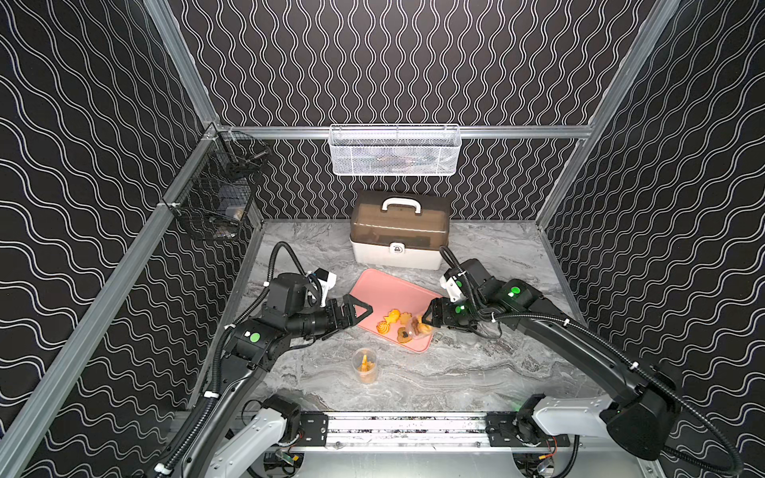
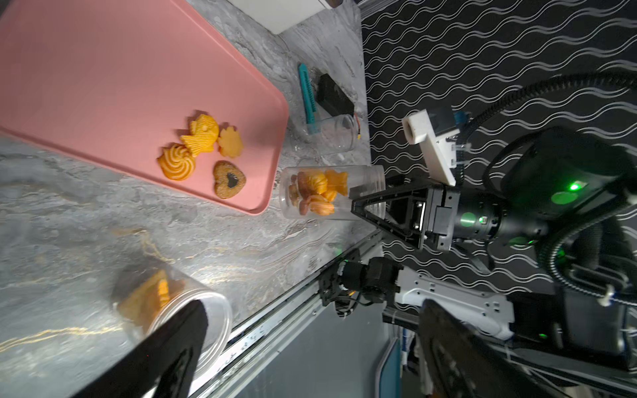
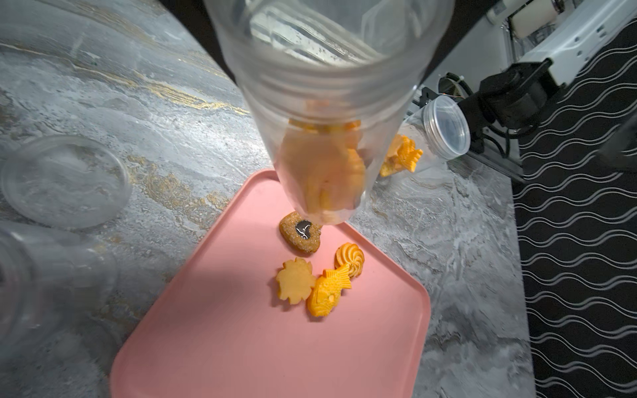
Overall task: Pour the cookies out of the jar
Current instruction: Pick up the jar from the center of the board.
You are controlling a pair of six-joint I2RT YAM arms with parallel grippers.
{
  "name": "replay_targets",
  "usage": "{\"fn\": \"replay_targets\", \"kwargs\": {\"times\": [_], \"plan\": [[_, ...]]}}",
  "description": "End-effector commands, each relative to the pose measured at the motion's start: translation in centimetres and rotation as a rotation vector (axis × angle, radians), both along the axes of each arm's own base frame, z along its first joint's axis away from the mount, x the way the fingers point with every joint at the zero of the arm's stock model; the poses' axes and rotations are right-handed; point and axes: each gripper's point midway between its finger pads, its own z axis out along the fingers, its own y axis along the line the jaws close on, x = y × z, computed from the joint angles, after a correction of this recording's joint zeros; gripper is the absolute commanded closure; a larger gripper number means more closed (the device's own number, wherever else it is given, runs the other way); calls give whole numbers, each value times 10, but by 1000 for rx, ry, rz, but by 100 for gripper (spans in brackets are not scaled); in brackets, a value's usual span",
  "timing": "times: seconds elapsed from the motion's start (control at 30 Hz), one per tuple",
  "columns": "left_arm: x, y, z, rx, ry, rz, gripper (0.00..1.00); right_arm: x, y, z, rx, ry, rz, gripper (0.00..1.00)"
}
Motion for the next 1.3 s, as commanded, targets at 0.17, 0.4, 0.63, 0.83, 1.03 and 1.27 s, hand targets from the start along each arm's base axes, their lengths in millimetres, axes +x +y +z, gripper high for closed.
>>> {"fn": "replay_targets", "kwargs": {"times": [0.17,0.4,0.63,0.83,1.03,1.27], "plan": [[23,-20,23,-303,40,61,1,18,13,40,194,-80,-38,30],[25,-26,25,-398,37,43,1,28,21,77,377,-120,-41,30],[26,-26,22,-454,44,53,1,31,34,95,532,-102,-17,30],[43,-22,34,-668,27,128,1,30,47,112,656,-90,17,31],[48,-25,43,-680,4,104,1,26,55,123,719,-65,49,31],[50,-28,51,-663,2,91,1,21,63,130,780,-52,73,31]]}}
